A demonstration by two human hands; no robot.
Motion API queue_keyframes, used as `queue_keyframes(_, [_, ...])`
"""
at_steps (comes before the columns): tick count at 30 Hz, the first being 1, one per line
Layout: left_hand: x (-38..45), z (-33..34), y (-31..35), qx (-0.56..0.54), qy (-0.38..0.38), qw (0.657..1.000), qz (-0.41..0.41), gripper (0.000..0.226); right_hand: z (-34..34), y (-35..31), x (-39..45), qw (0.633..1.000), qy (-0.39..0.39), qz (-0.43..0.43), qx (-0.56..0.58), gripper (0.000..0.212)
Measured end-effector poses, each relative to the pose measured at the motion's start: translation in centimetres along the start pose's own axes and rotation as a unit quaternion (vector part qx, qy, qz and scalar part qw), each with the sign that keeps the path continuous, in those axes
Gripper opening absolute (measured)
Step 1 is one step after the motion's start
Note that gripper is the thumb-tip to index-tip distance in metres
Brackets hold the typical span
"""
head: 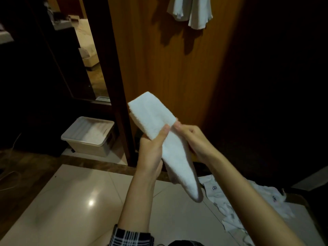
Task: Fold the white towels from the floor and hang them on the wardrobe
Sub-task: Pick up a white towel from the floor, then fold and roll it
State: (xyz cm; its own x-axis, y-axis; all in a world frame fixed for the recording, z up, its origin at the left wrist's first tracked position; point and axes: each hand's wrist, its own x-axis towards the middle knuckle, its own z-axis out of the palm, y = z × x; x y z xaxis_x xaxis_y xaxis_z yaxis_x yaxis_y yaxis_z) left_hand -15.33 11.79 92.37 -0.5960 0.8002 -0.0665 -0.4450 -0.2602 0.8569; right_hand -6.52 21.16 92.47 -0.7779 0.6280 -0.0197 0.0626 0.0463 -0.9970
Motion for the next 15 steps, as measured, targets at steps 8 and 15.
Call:
queue_keyframes(8, [1.0,-2.5,-0.4,-0.023,0.184,0.983,-0.014,0.029,1.0,5.8,-1.0,0.983,-0.077,0.166,-0.022,0.039])
queue_keyframes(15, [0.9,-5.3,-1.1,-0.075,0.280,0.957,-0.012,0.045,0.5,9.1,-1.7,0.964,-0.087,0.246,-0.050,0.044])
